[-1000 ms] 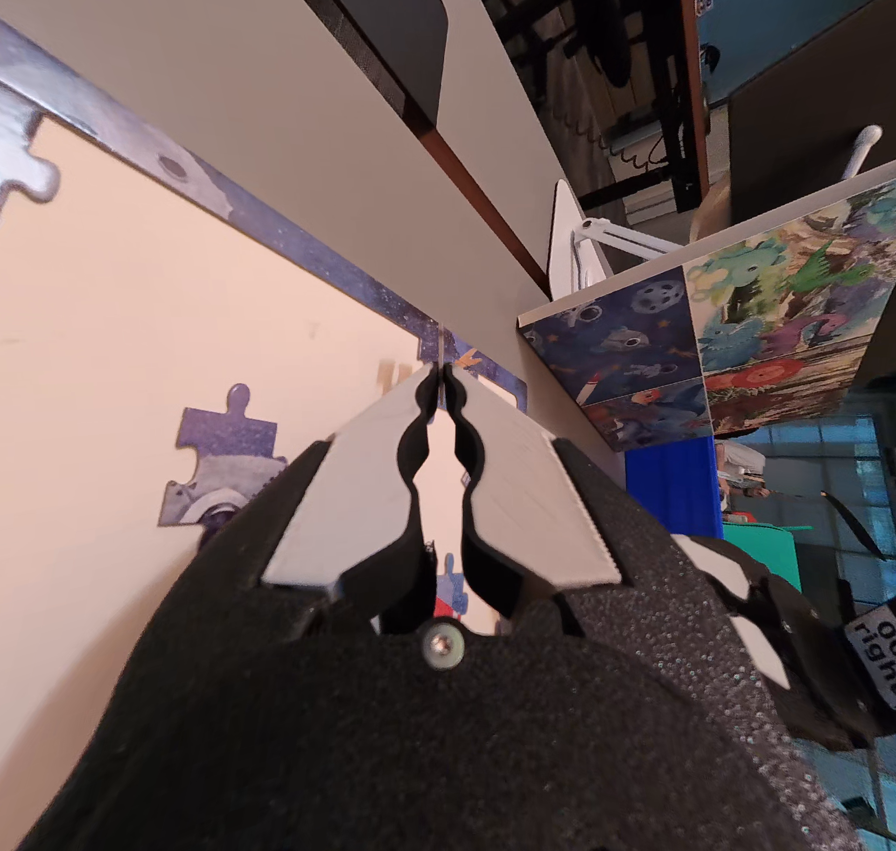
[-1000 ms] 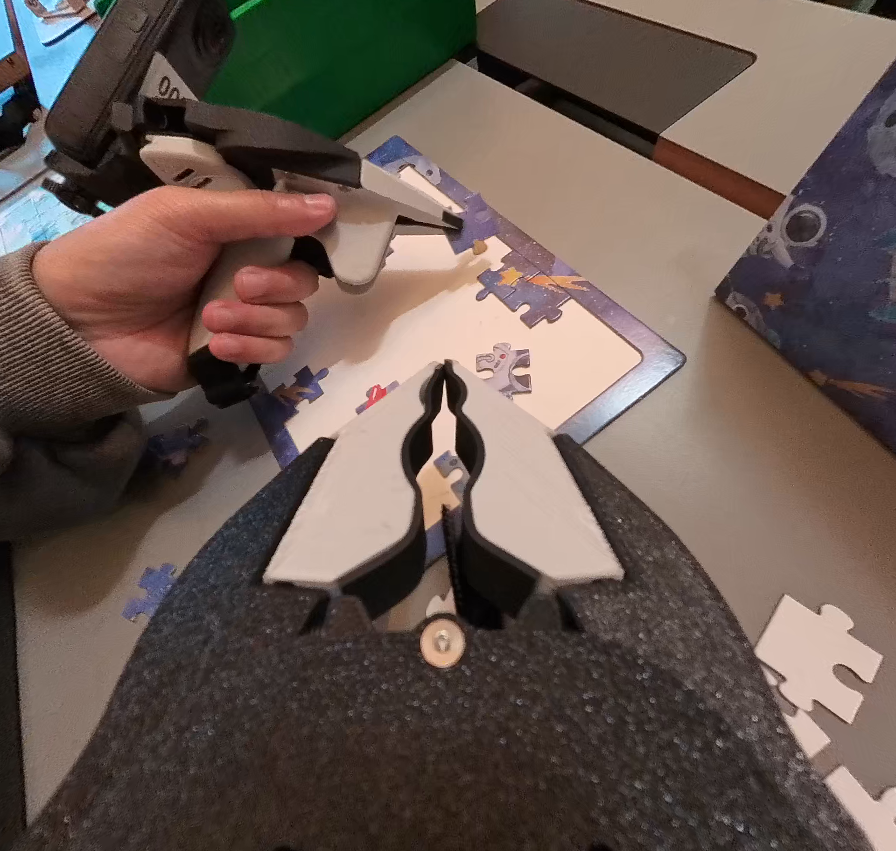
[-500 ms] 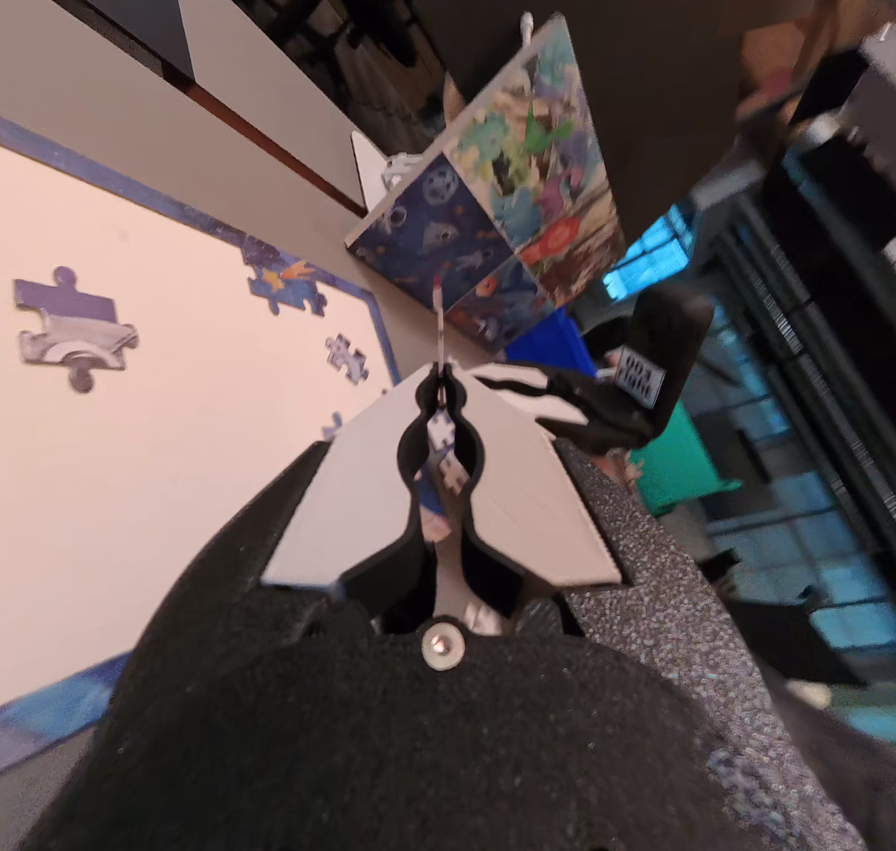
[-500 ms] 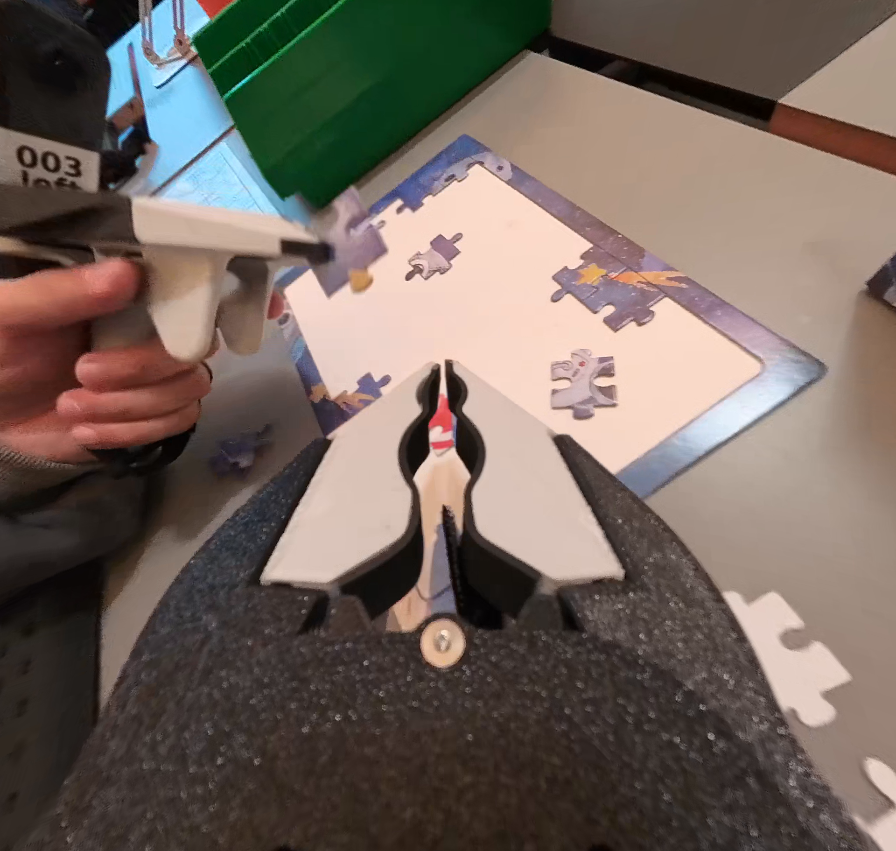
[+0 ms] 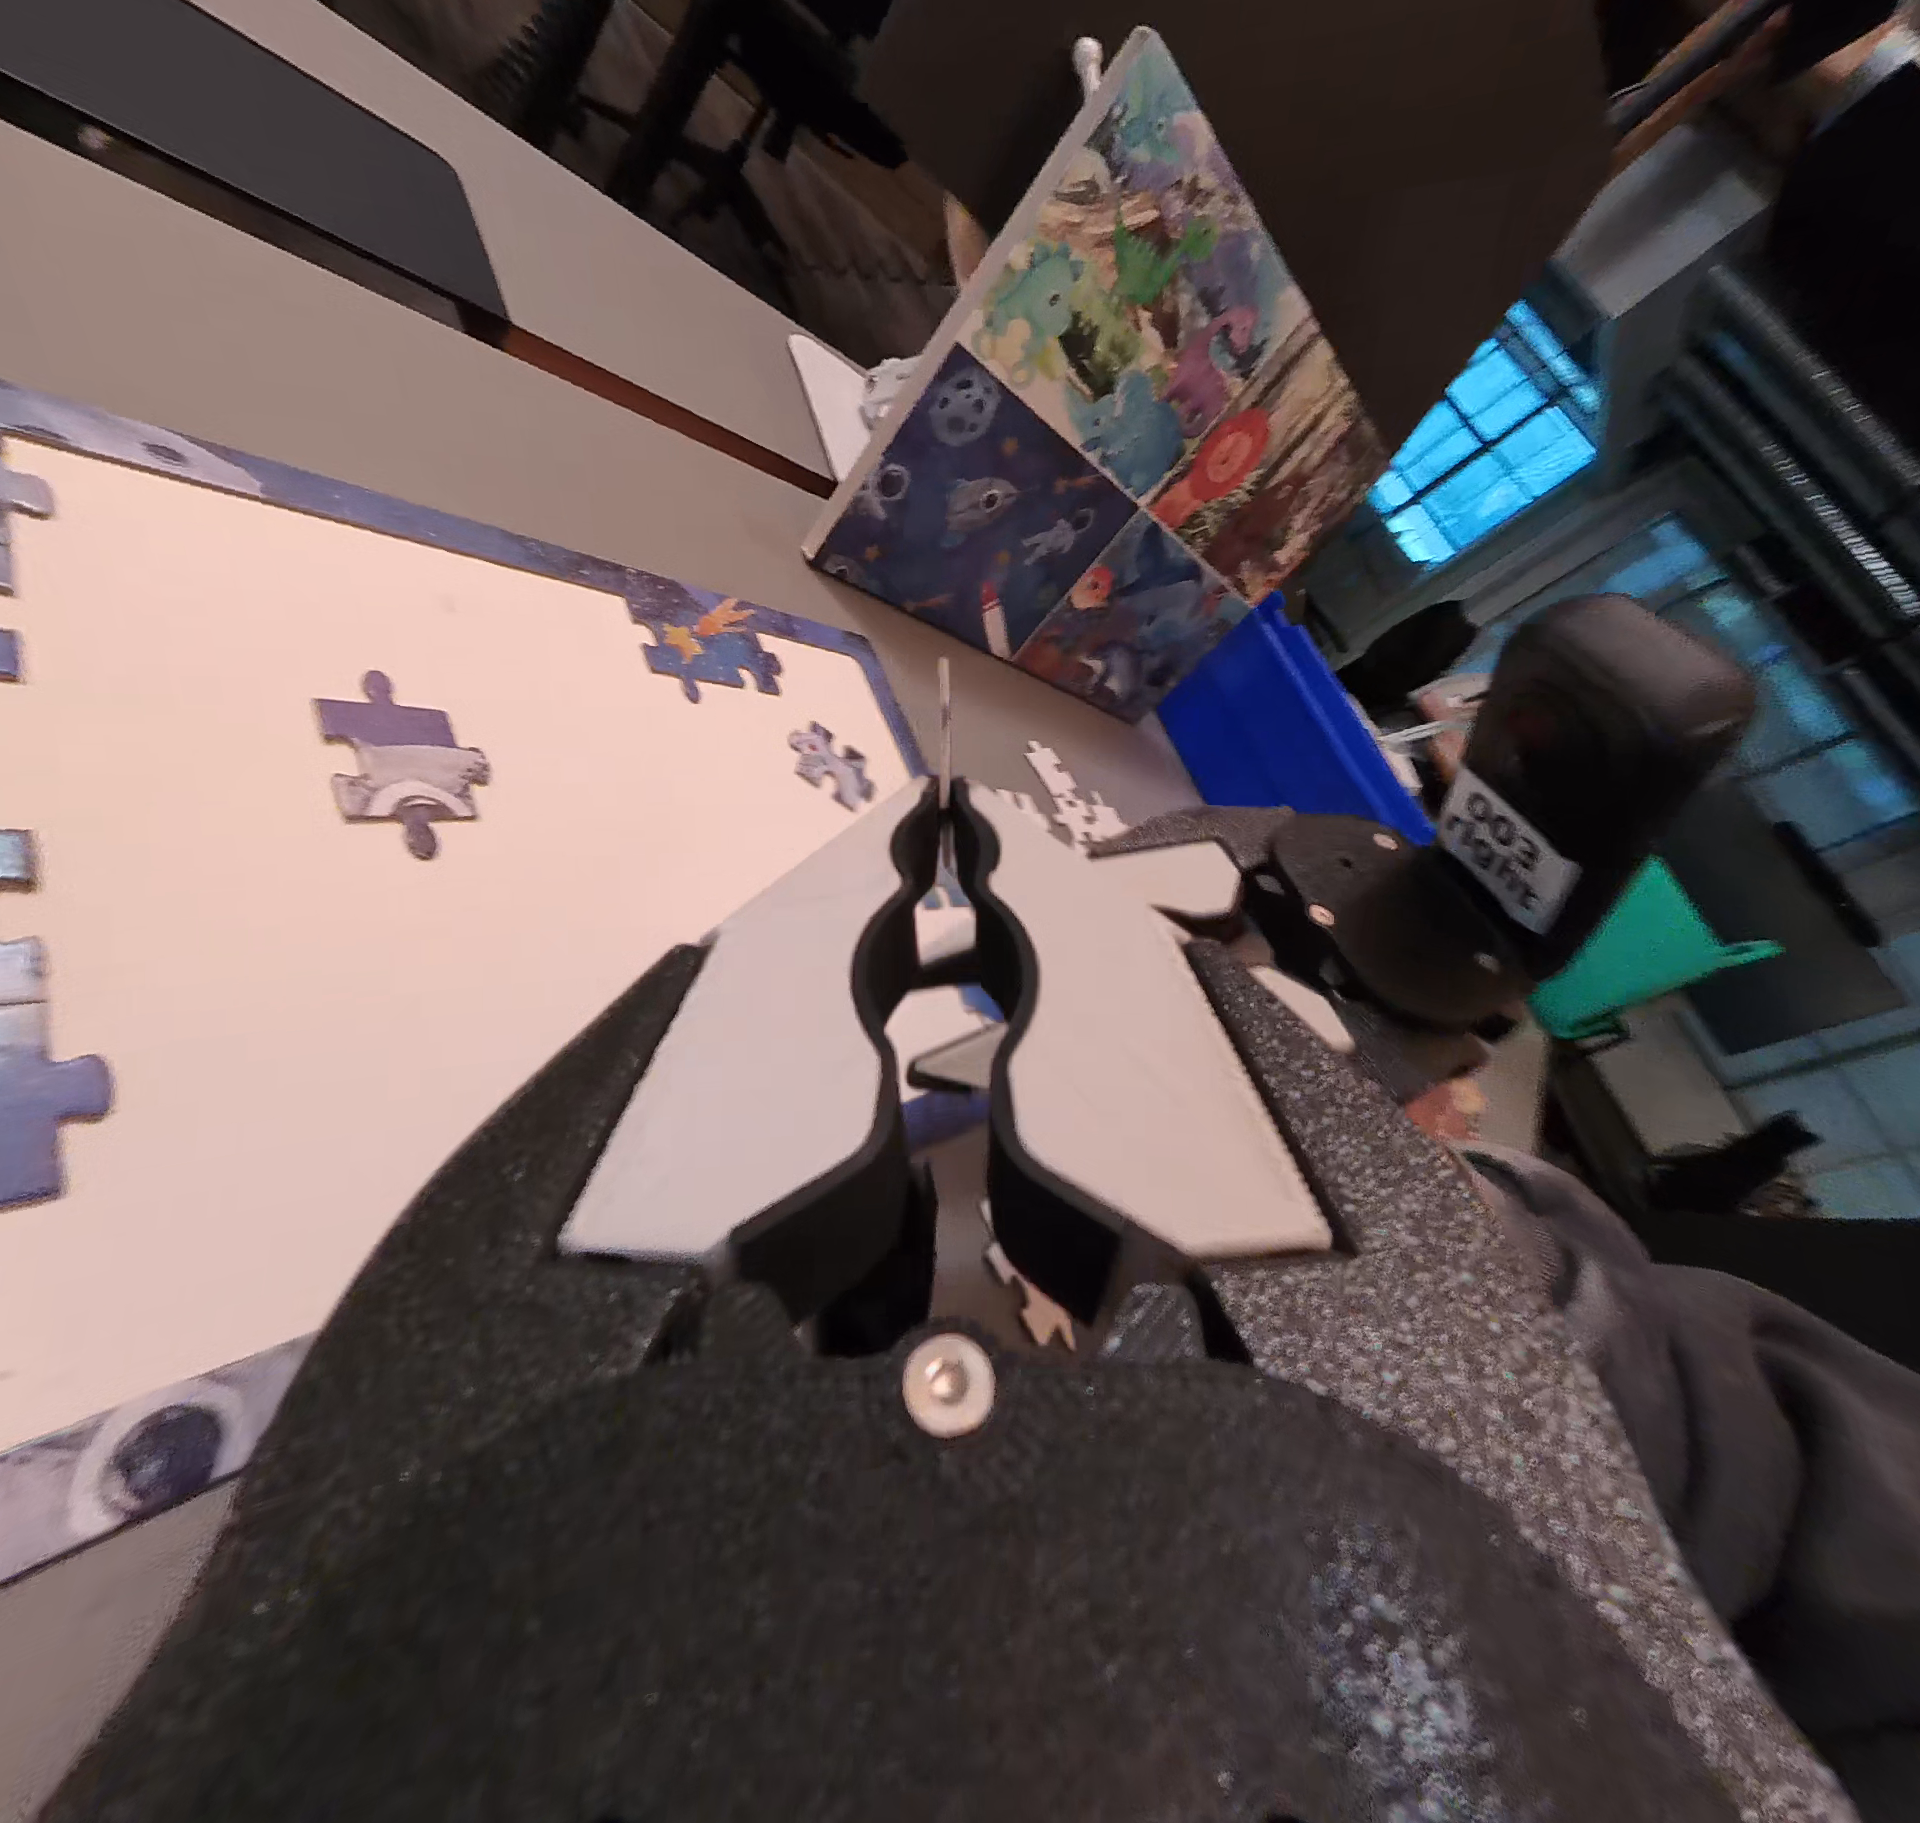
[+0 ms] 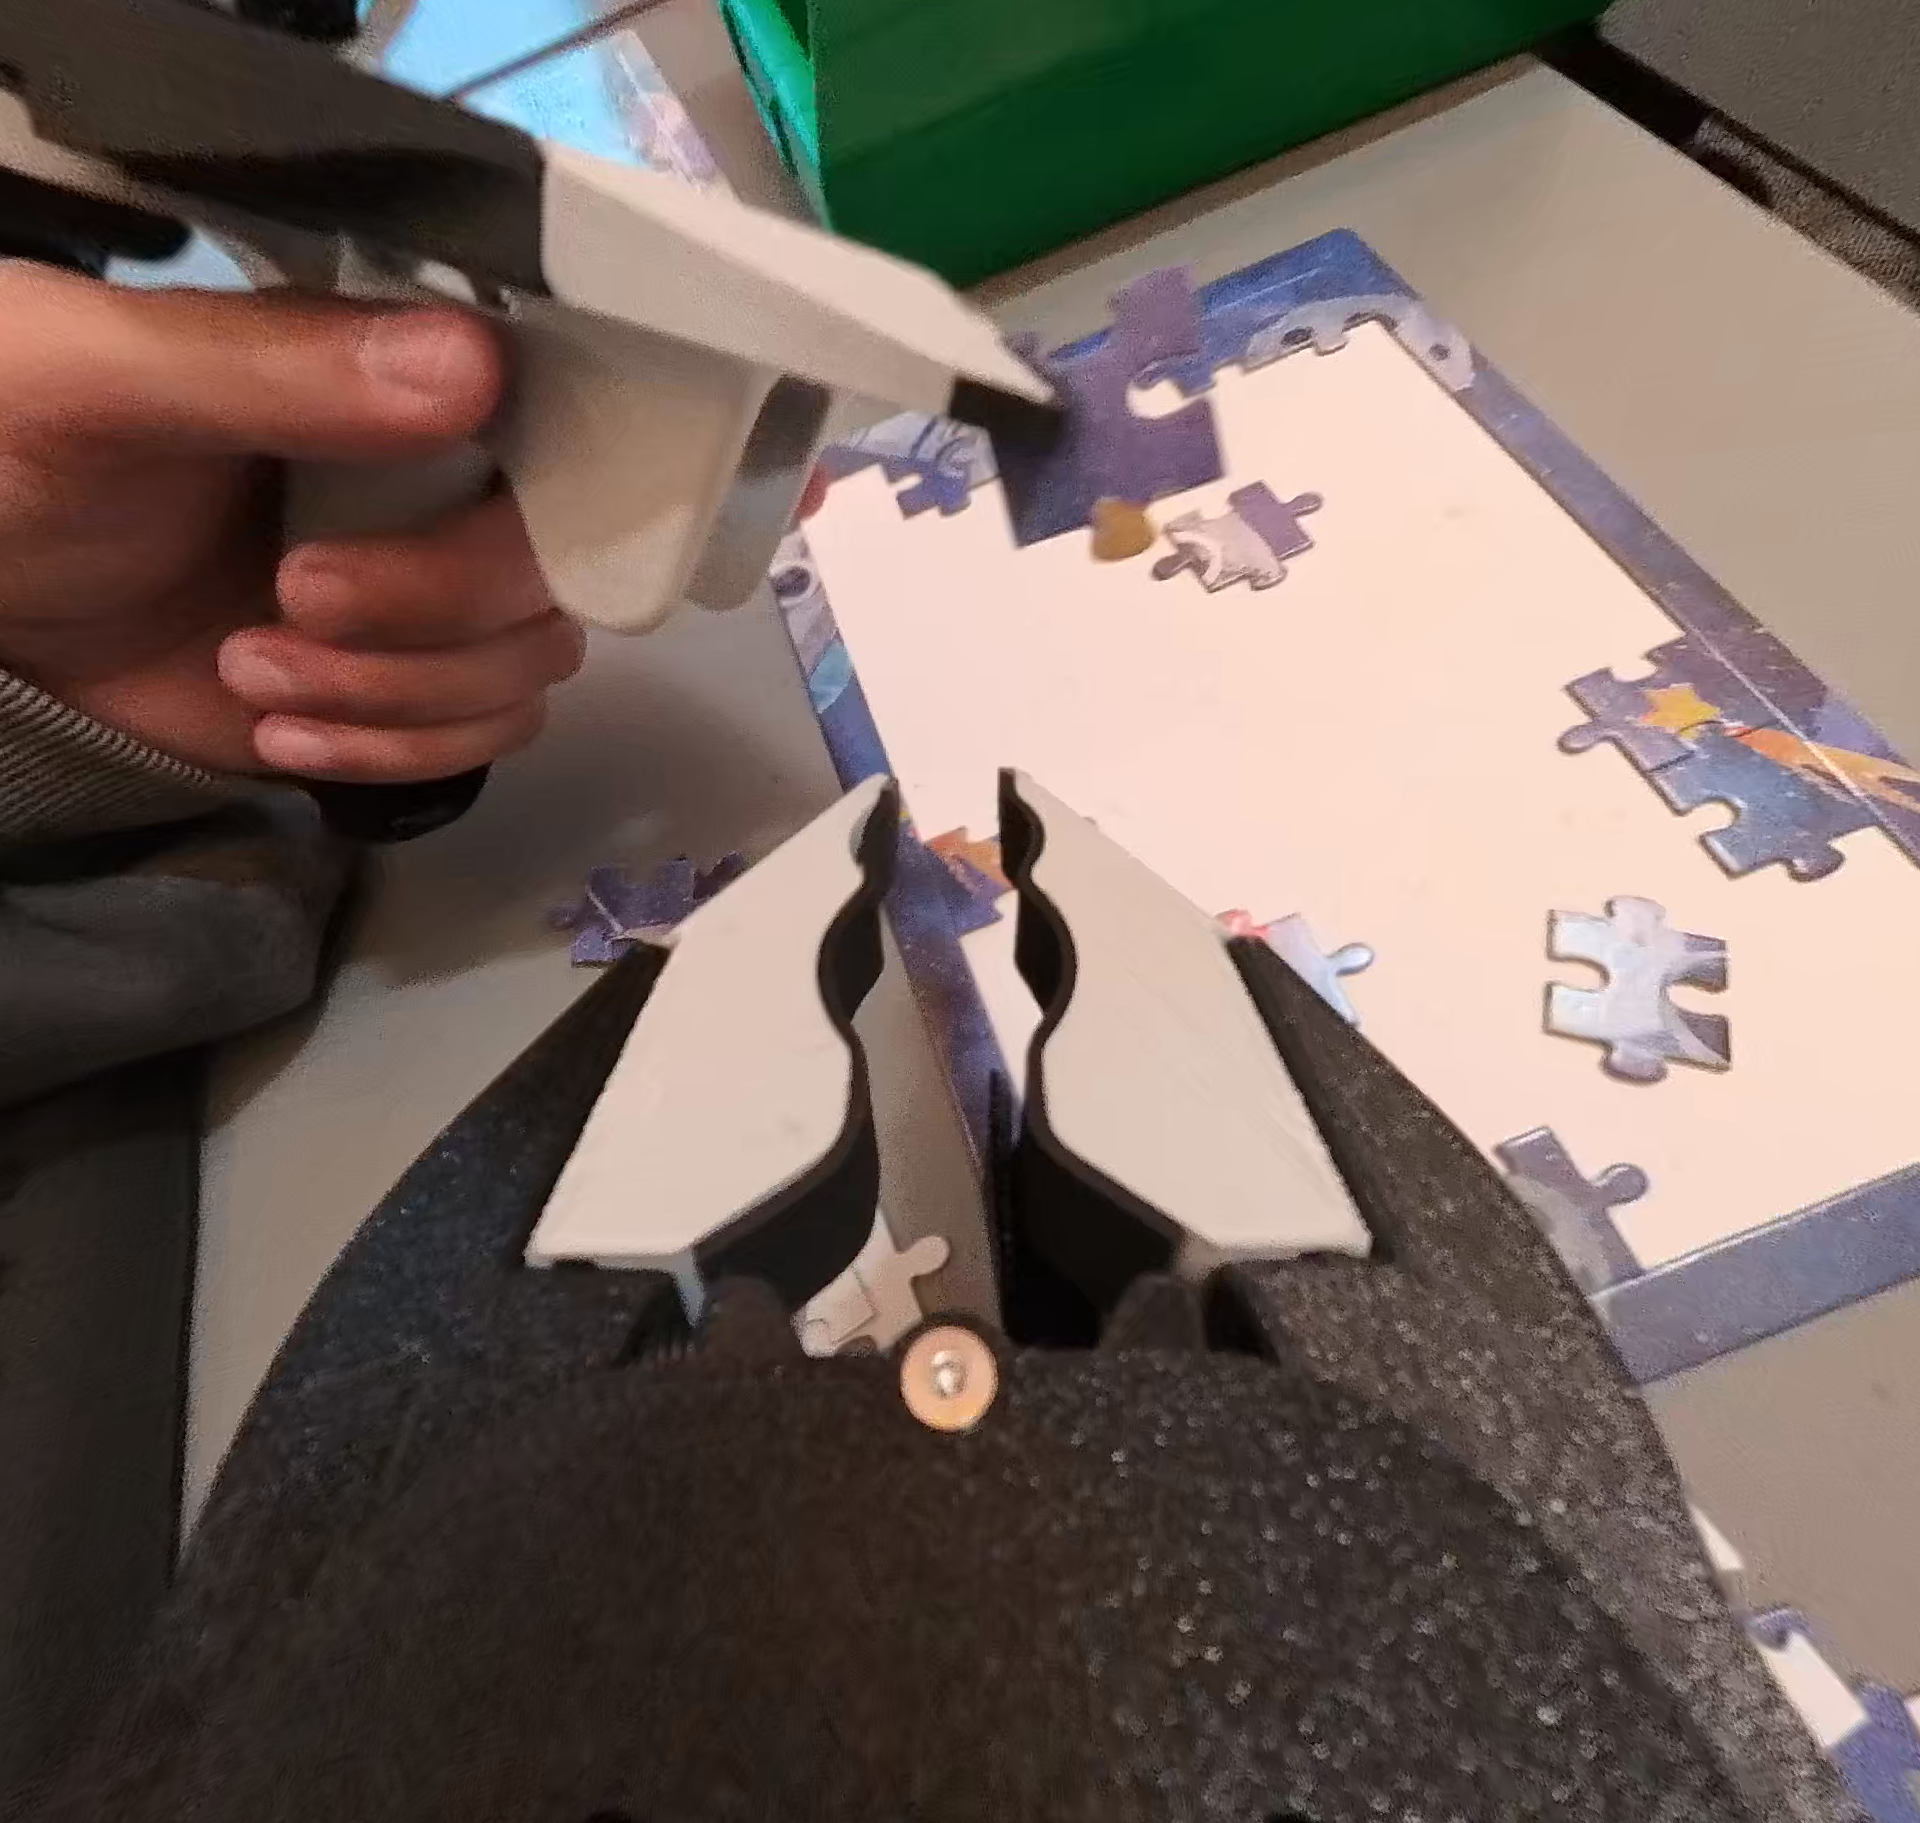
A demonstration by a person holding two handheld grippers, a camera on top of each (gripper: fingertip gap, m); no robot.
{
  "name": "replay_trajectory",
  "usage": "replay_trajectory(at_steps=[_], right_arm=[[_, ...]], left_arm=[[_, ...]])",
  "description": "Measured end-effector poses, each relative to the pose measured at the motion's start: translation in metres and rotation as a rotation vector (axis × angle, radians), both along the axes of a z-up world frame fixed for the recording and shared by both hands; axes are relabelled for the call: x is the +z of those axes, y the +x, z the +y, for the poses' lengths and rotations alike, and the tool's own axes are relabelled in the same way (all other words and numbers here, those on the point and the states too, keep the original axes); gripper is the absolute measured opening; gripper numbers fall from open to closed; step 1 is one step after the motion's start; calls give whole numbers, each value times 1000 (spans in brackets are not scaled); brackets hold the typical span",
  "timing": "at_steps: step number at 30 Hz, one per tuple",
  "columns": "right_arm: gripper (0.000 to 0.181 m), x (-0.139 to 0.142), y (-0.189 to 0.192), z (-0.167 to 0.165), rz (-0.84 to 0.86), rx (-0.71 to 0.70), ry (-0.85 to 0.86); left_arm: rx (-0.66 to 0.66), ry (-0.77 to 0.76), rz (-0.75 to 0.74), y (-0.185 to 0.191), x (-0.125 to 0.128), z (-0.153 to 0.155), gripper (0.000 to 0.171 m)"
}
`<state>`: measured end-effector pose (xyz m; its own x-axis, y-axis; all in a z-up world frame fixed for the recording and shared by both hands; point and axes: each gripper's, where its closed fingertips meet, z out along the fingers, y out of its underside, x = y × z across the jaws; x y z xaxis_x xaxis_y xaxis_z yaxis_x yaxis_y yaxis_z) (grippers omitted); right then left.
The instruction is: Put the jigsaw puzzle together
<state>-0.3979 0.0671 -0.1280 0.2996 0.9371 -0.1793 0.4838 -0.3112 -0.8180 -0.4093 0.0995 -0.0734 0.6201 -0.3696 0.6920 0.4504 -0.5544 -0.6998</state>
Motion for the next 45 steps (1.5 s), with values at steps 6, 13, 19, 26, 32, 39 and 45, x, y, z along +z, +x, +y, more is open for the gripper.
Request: replay_trajectory(at_steps=[6,13,19,26,32,39,45], right_arm=[[16,21,13,20,31,-46,187],[13,26,22,27,1,-72,252],[8,24,27,28,-15,-38,271],[19,29,35,31,-58,-11,378],[35,26,32,15,-84,98,450],[37,35,34,6,-24,149,402],[27,23,29,-7,-60,207,374]], left_arm=[[-135,-24,-199,19,11,-10,1],[-199,-37,-85,35,-2,-16,1],[-209,-26,12,40,-8,-18,1],[-212,-42,-6,38,-10,-18,1],[-260,-66,-101,43,-5,-22,1],[-309,-128,-171,44,-9,-28,1],[-267,-131,-221,35,-5,-23,1]])
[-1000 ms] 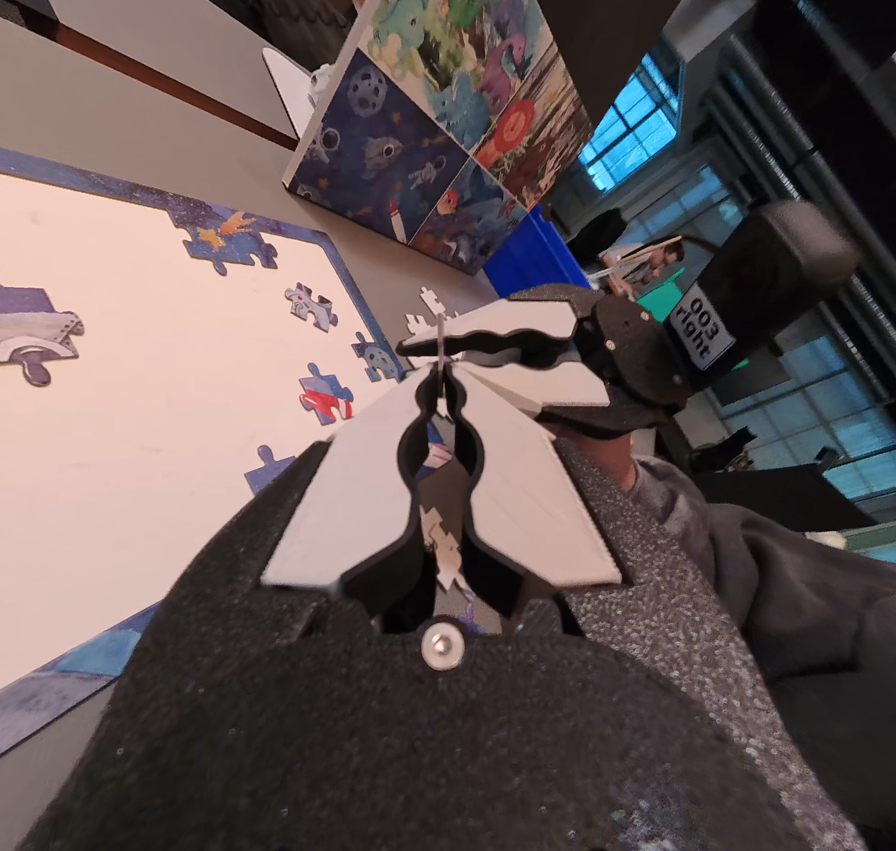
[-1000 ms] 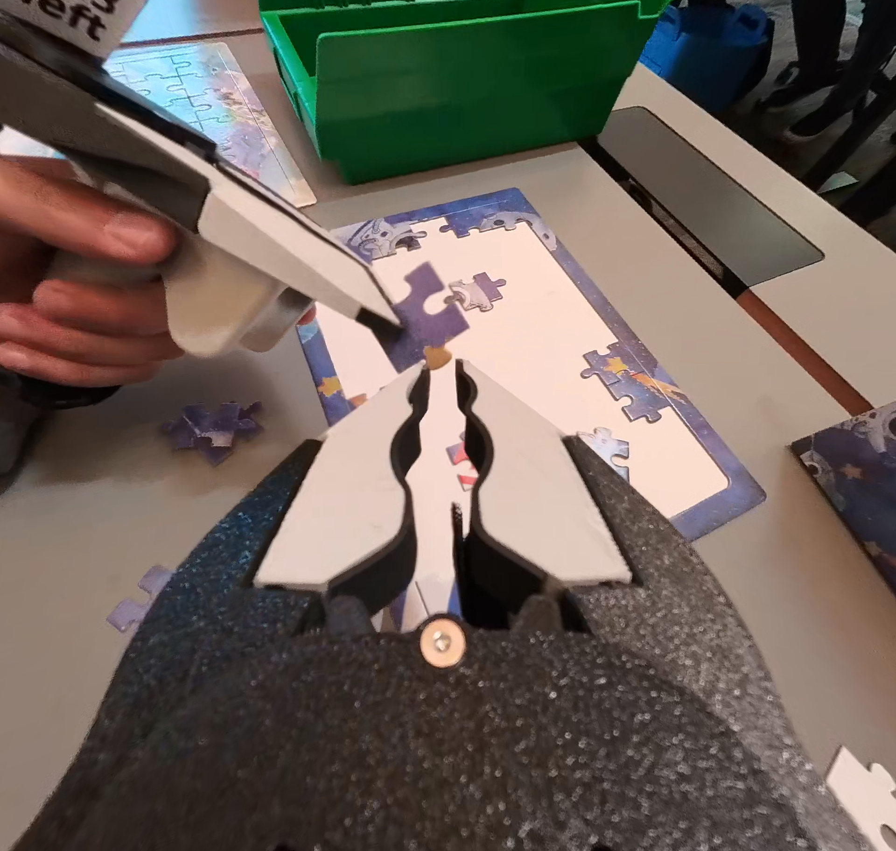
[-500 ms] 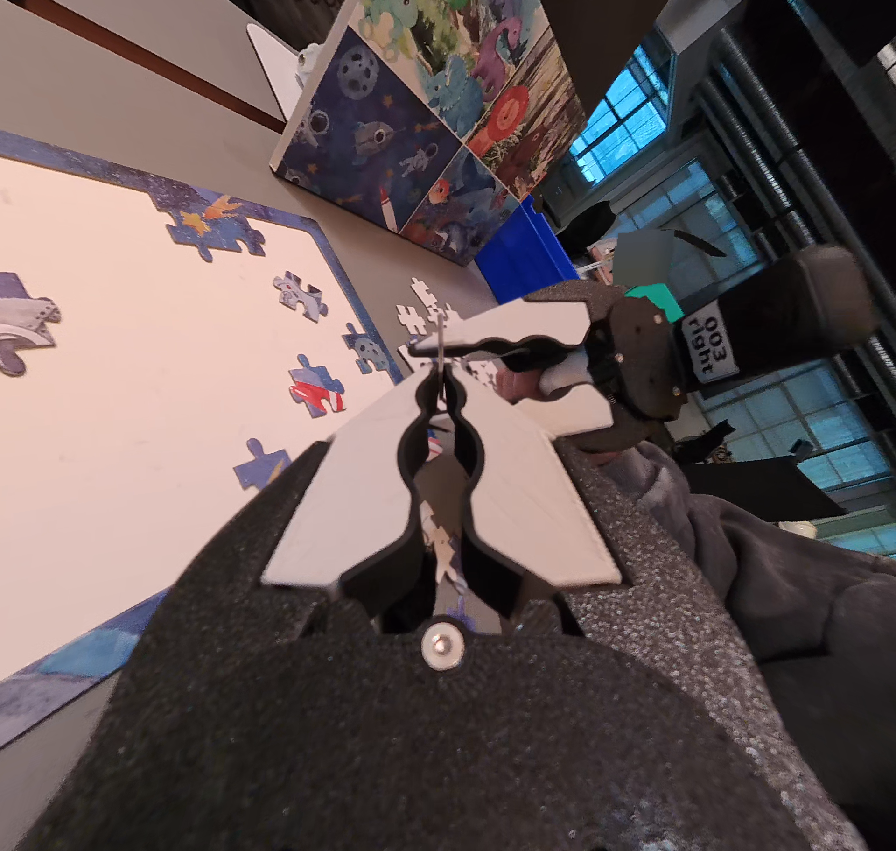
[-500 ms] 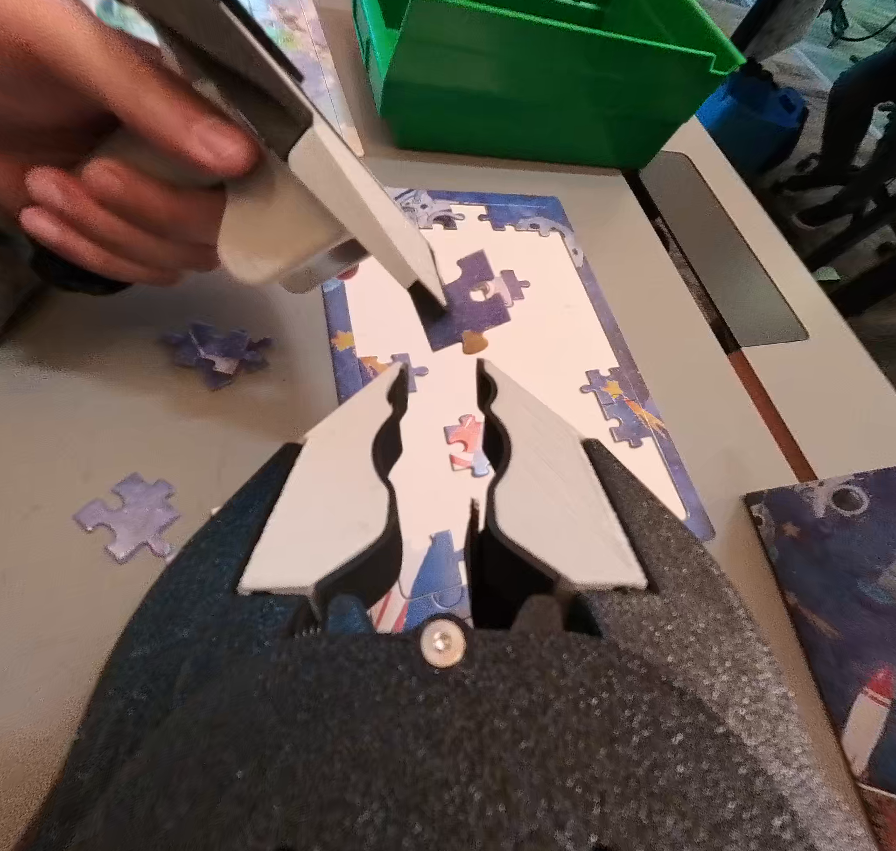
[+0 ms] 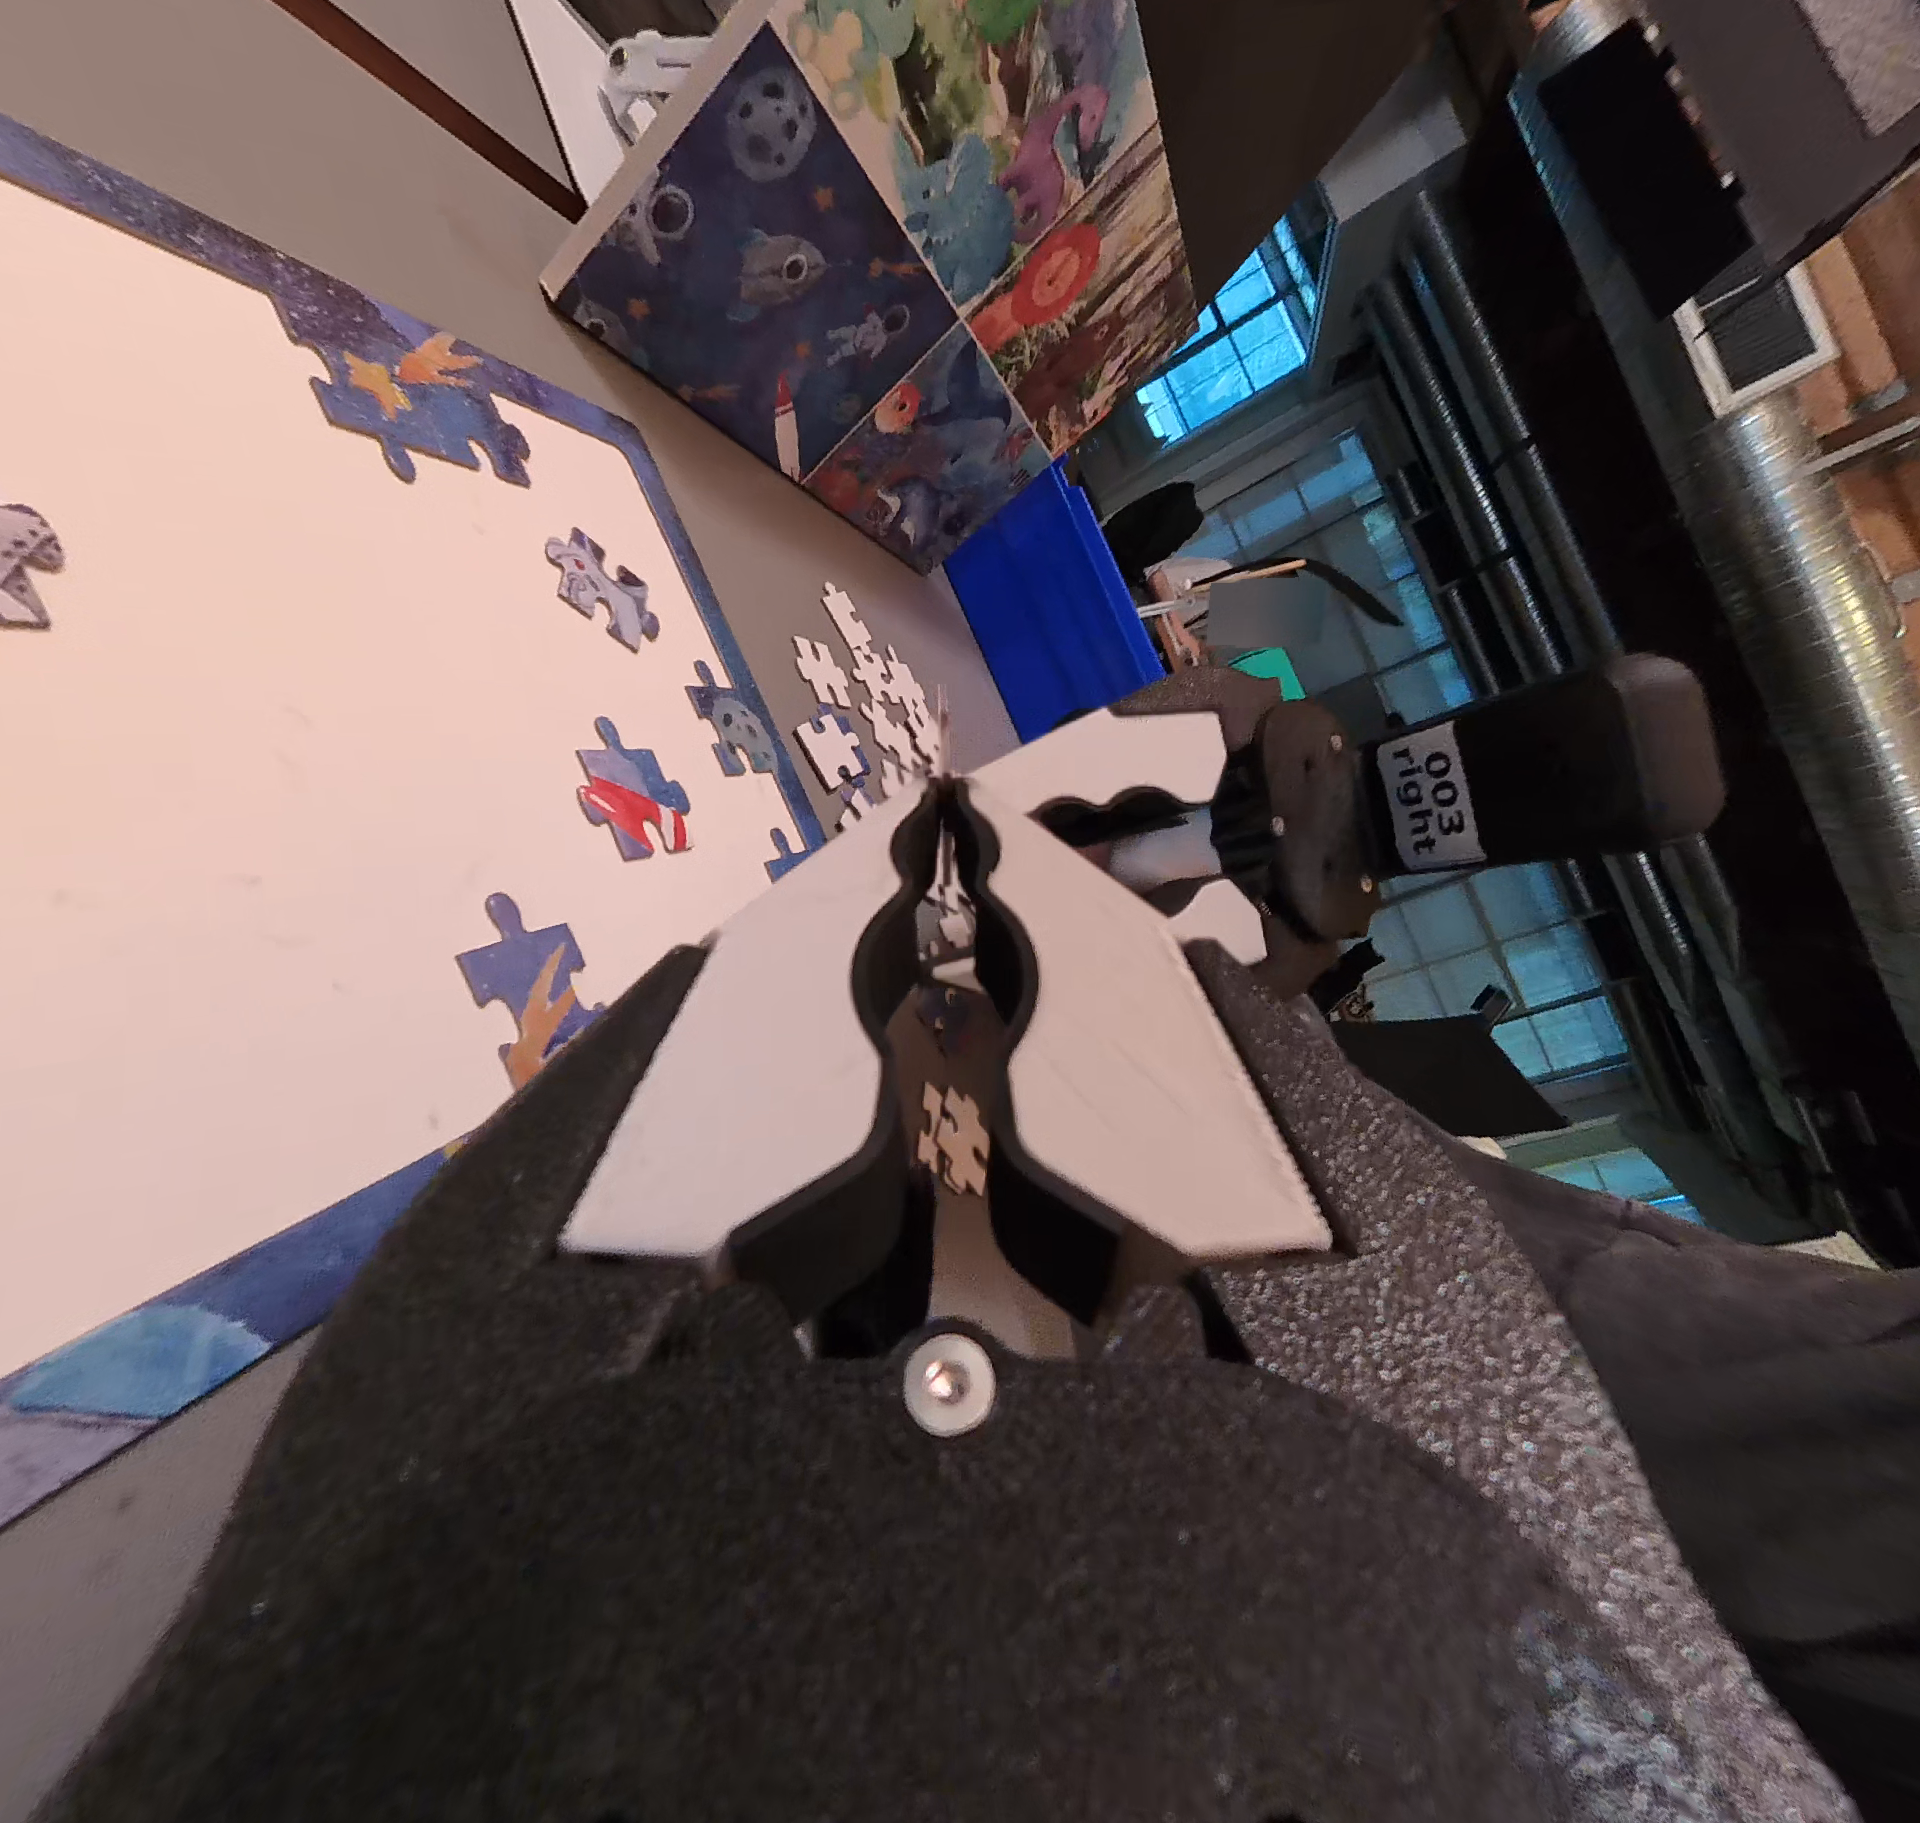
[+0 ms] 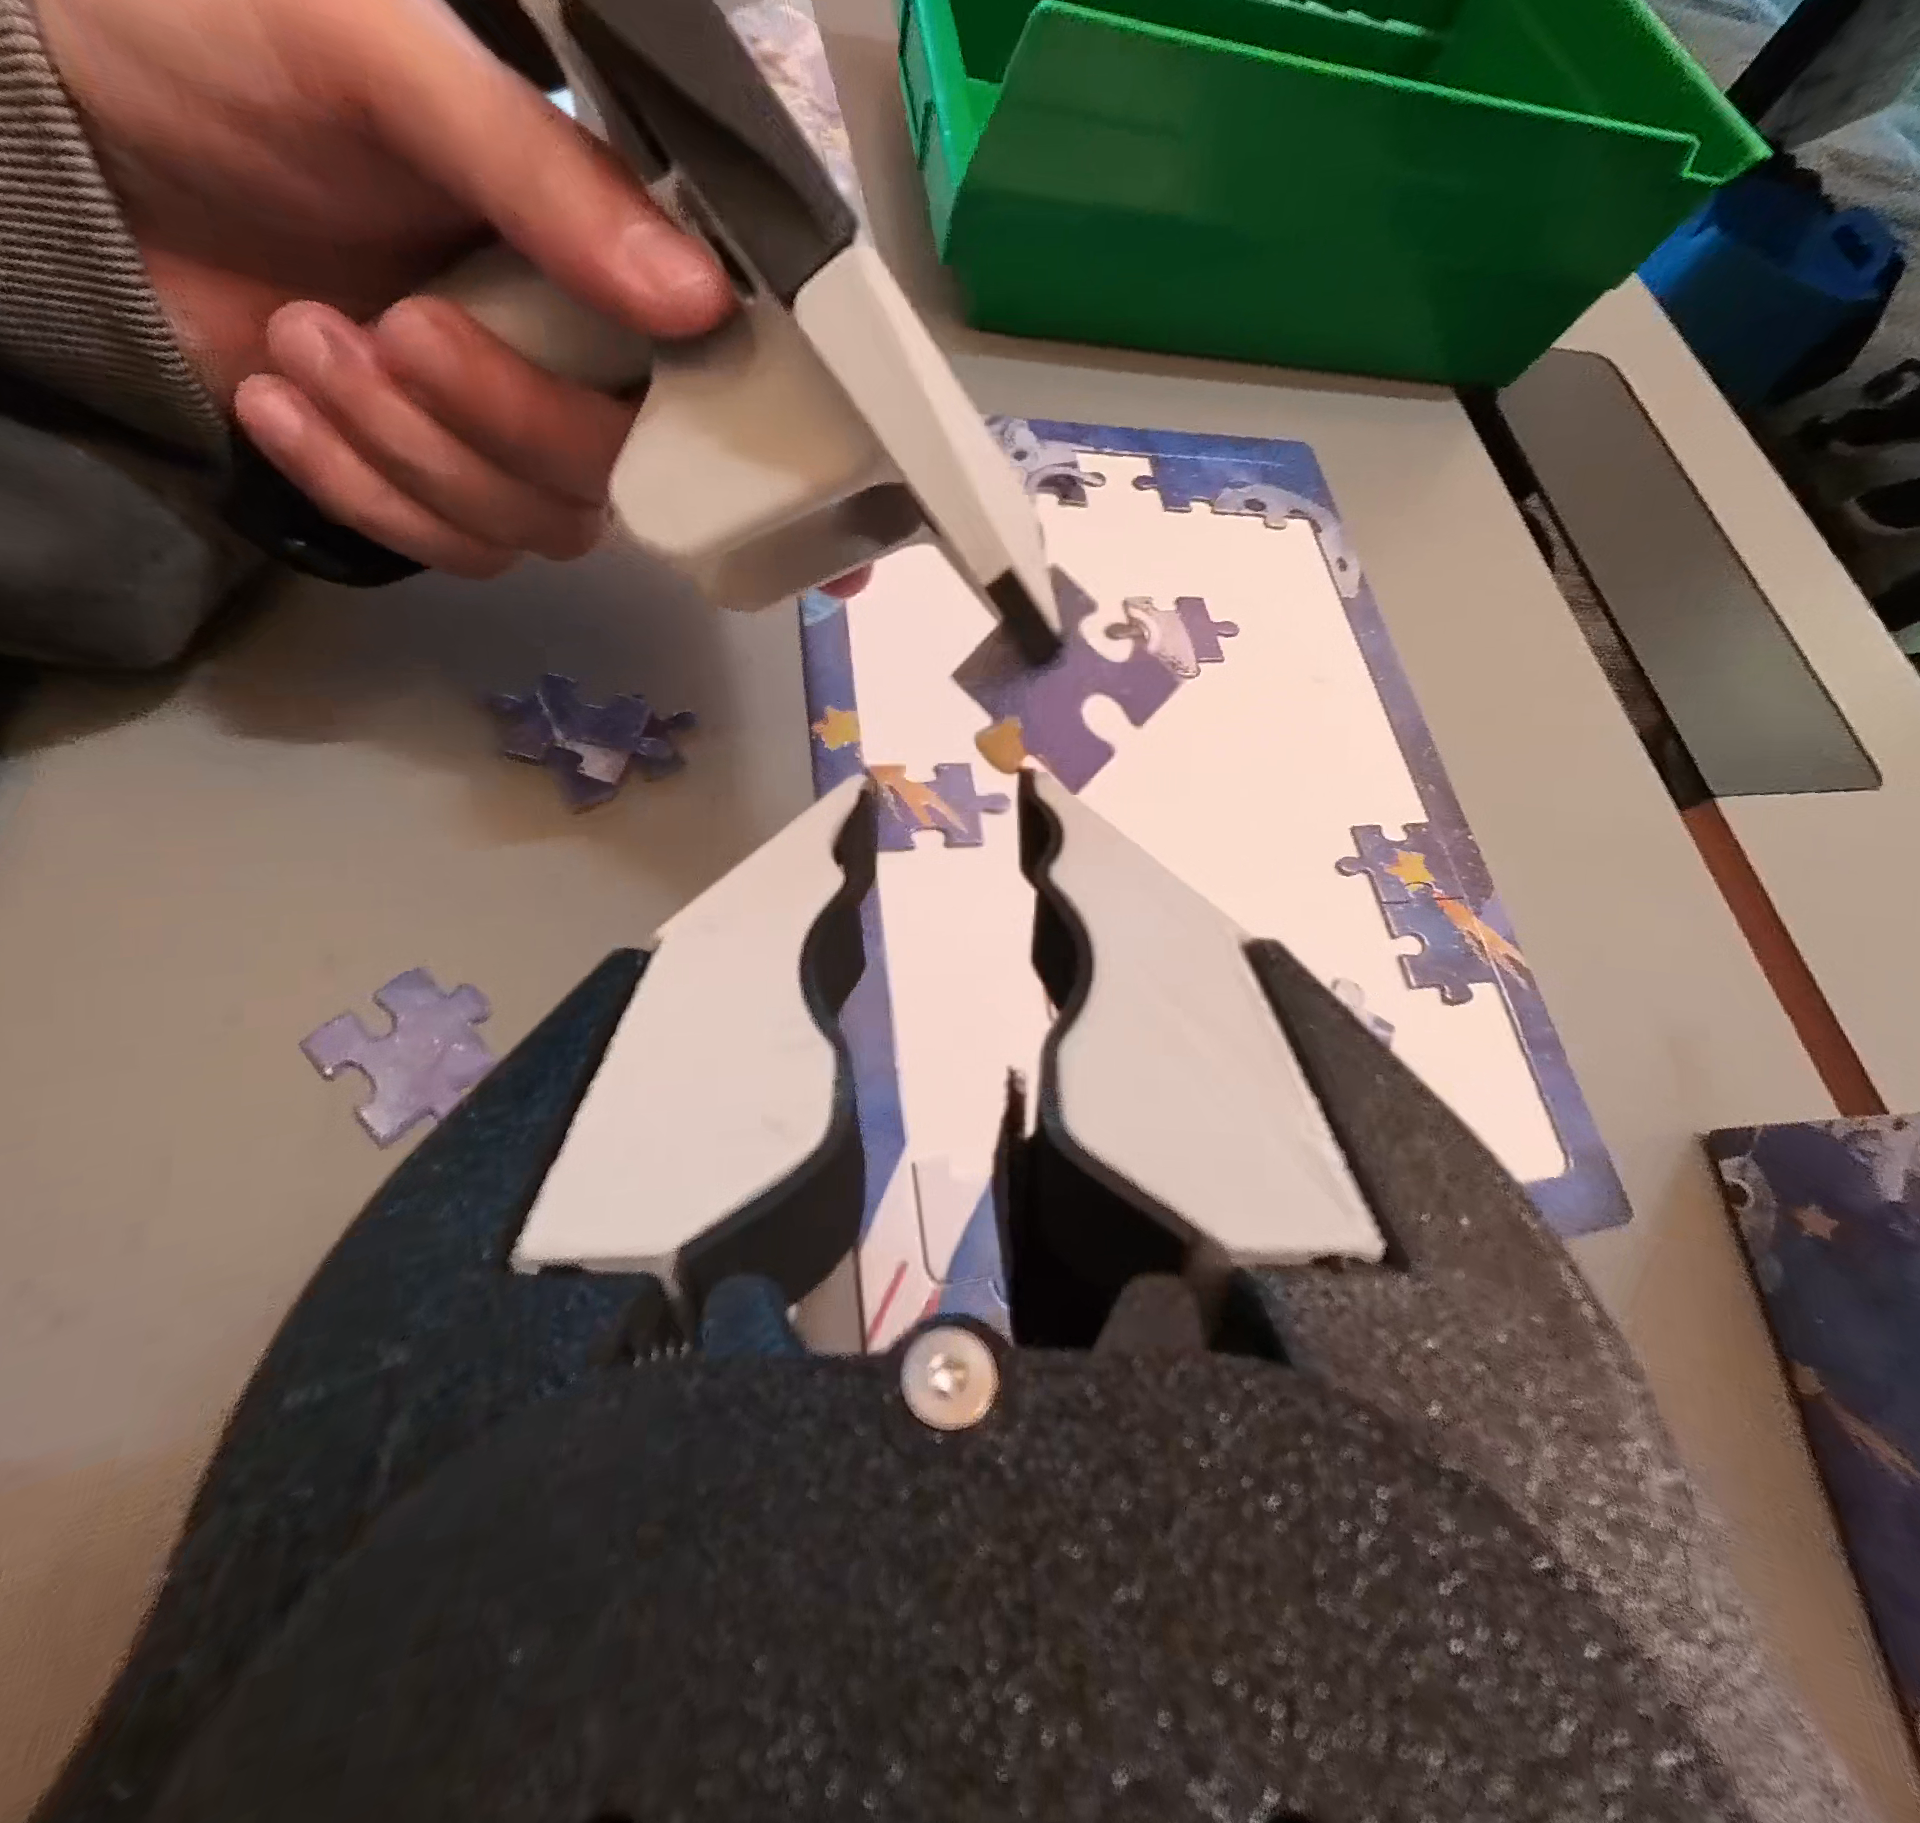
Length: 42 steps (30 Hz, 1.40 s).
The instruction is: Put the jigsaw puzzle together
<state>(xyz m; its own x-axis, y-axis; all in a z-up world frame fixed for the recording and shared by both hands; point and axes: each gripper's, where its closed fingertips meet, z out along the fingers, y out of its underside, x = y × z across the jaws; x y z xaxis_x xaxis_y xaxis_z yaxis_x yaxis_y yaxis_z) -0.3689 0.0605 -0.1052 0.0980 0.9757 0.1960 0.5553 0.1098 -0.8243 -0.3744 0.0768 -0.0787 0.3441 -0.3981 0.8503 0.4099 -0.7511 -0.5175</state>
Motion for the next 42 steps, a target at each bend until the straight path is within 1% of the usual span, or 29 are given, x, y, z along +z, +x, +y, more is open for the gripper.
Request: replay_trajectory(at_steps=[3,4,5,6,9,10,12,16,18,20,22,25,28,31,32,33,34,36,37,38,40,42], right_arm=[[35,2,-4,-6,20,19,-35],[35,2,-5,-9,30,34,-54],[30,4,-6,-15,45,67,-85],[30,6,-8,-20,63,89,-113],[29,6,-8,-21,67,94,-138],[26,6,-5,-20,63,95,-145],[24,7,1,-11,70,60,-164],[28,21,4,-1,183,26,-334],[26,33,3,-3,265,47,-412],[18,50,2,-9,355,92,-445],[18,56,2,-11,378,105,-459],[15,61,2,-10,416,97,-517],[10,65,3,-5,478,93,-624],[5,61,5,2,488,72,-690],[5,54,5,5,455,46,-693],[1,42,5,11,399,-9,-676],[0,28,6,17,335,-61,-649],[8,-2,10,26,183,-143,-582],[11,-13,11,29,125,-168,-538],[10,-20,10,29,80,-174,-500],[2,-30,6,25,9,-176,-432],[0,-34,-2,18,-15,-162,-398]], left_arm=[[14,4,-14,-3,2,2,1],[16,9,-20,-4,4,2,1],[14,14,-22,-3,5,2,1],[10,17,-21,-2,5,1,1],[6,33,-10,-1,7,0,1],[11,43,-9,-2,8,1,1],[29,65,-22,-5,14,2,1],[10,115,-104,-5,31,-2,1],[-16,127,-136,-2,36,-5,1],[-37,130,-174,0,41,-8,1],[-51,115,-247,-1,46,-10,1],[-56,107,-262,0,46,-10,1],[-80,128,-235,2,47,-14,1],[-110,122,-157,7,39,-18,1],[-107,105,-94,6,30,-17,1],[-69,77,-3,0,15,-12,1],[-3,33,109,-11,-5,-5,1],[108,-85,325,-36,-49,3,1],[120,-132,365,-41,-62,1,1],[118,-155,363,-40,-66,-2,1],[127,-169,359,-38,-68,-4,1],[113,-180,395,-37,-73,-7,1]])
